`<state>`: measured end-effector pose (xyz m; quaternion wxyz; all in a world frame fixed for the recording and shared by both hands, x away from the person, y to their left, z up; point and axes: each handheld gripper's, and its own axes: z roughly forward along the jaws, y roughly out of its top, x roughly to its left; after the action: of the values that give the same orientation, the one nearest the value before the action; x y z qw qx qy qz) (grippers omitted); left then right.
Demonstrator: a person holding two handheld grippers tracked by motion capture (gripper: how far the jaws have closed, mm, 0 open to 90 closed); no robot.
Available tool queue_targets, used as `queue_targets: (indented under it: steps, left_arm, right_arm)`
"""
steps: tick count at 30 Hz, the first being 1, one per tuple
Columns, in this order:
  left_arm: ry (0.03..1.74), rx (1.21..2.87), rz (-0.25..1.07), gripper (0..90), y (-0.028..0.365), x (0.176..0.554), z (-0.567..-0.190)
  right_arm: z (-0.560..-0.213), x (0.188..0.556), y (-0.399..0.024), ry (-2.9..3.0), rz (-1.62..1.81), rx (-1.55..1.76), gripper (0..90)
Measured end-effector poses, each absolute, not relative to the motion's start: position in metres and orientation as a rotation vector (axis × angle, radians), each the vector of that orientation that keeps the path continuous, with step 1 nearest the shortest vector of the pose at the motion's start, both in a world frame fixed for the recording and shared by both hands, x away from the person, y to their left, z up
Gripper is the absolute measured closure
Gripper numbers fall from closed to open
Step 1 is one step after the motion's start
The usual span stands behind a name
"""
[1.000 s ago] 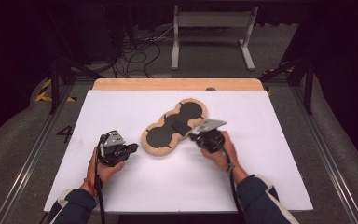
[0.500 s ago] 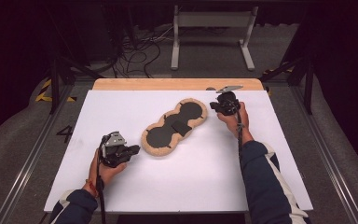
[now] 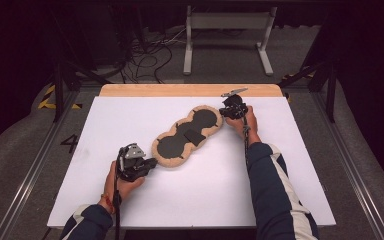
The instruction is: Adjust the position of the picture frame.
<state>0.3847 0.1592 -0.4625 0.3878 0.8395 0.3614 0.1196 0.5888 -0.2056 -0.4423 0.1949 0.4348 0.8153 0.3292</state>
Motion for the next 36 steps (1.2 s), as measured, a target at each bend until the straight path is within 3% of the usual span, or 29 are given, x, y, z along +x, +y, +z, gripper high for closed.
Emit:
queue_targets:
  steps: [19,36]
  left_arm:
    - [0.936,2.122,0.302,79.6,0.161,0.385,-0.463]
    - [0.969,2.097,0.341,74.0,0.188,0.383,-0.458]
  right_arm:
    - [-0.451,0.602,-0.200,2.309,0.951,1.108,90.0]
    - [-0.442,0.592,-0.199,2.514,0.920,1.002,90.0]
